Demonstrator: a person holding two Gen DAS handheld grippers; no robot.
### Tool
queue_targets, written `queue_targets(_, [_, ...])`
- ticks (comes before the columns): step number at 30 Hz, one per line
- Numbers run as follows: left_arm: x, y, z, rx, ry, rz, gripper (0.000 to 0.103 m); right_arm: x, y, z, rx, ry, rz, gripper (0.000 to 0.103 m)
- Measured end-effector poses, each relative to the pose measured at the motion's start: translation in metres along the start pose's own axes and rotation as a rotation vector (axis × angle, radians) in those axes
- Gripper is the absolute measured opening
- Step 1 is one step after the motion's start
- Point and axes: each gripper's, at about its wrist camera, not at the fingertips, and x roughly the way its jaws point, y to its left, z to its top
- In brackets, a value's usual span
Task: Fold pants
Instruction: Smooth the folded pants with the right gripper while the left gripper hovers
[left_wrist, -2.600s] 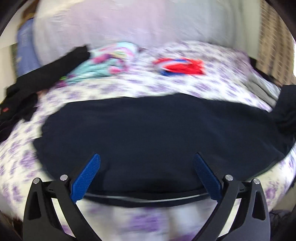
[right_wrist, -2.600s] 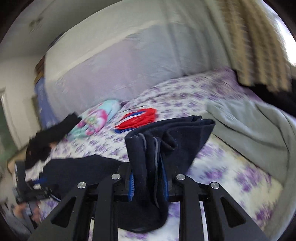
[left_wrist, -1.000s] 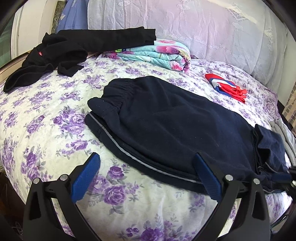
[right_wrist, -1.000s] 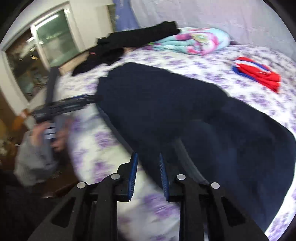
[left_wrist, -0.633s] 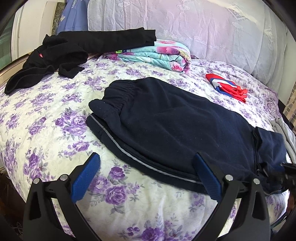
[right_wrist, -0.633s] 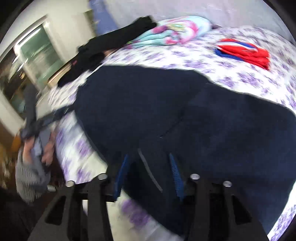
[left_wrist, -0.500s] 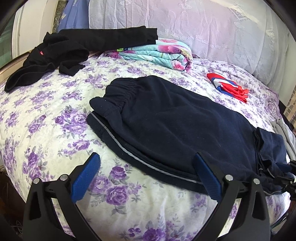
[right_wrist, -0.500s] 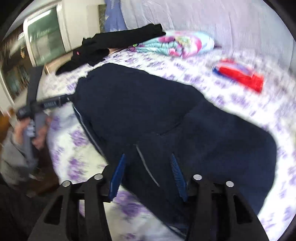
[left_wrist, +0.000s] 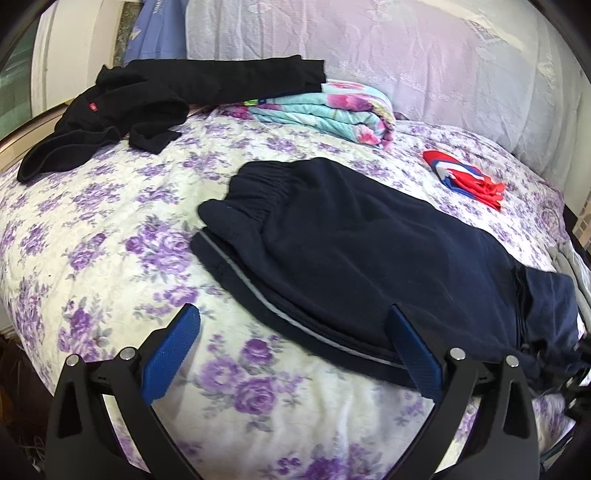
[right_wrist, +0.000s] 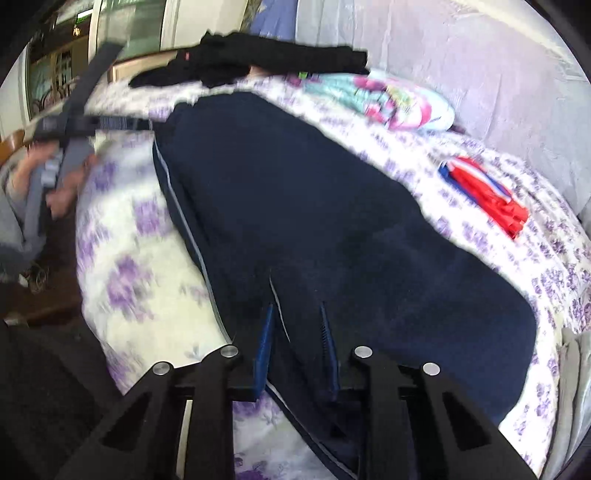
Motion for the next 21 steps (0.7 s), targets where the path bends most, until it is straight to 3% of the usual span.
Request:
queue_targets(2, [0.001,0.006,0.000,-0.018,0.016,-0.004,0.099,-0.006,-0.004,0.002,0.031,-0.016,0.051,0.055])
queue_targets(3, [0.001,0.009,0.000,-0.022,0.022,-0.007,0.099,-0.012,-0.009,0.004,0.069,-0.037,0.103,0.061])
queue_targets(4, [0.001,0.011,0.001,-0.024,0.028,-0.009,0.099,-0.027,-0.020,0.007,0.141,-0.098,0.214,0.069])
queue_targets(6, [0.002,0.015,0.002,-0.034,0.034,-0.008,0.099,-0.041,-0.036,0.013,0.220,-0.169,0.279,0.069])
queue_targets(8, [0.002,0.017,0.003,-0.037,0.034,0.004,0.099,-0.046,-0.064,0.022,0.328,-0.238,0.239,0.069])
queue_targets(9, [0.001,0.016,0.002,-0.037,0.033,0.010,0.099,-0.043,-0.076,0.025,0.370,-0.239,0.168,0.068])
queue_targets(10, [0.001,0.016,0.002,-0.036,0.032,0.014,0.099,-0.031,-0.087,0.029,0.403,-0.197,0.052,0.067])
queue_targets(13, [0.002,0.012,0.000,-0.020,0.031,0.031,0.099,0.019,-0.094,0.039,0.351,-0.008,-0.085,0.058])
queue_targets(15, [0.003,0.011,0.001,-0.011,0.037,0.040,0.099,0.049,-0.081,0.039,0.285,0.112,-0.069,0.062])
queue_targets(16, [0.004,0.011,0.002,-0.009,0.037,0.044,0.099,0.056,-0.077,0.040,0.271,0.115,-0.084,0.065])
queue_targets(18, [0.004,0.013,0.003,-0.012,0.040,0.048,0.099,0.050,-0.079,0.041,0.289,0.106,-0.071,0.064])
queue_targets(21, [0.004,0.018,0.005,-0.031,0.051,0.033,0.099,0.009,-0.076,0.041,0.298,-0.032,-0.076,0.068])
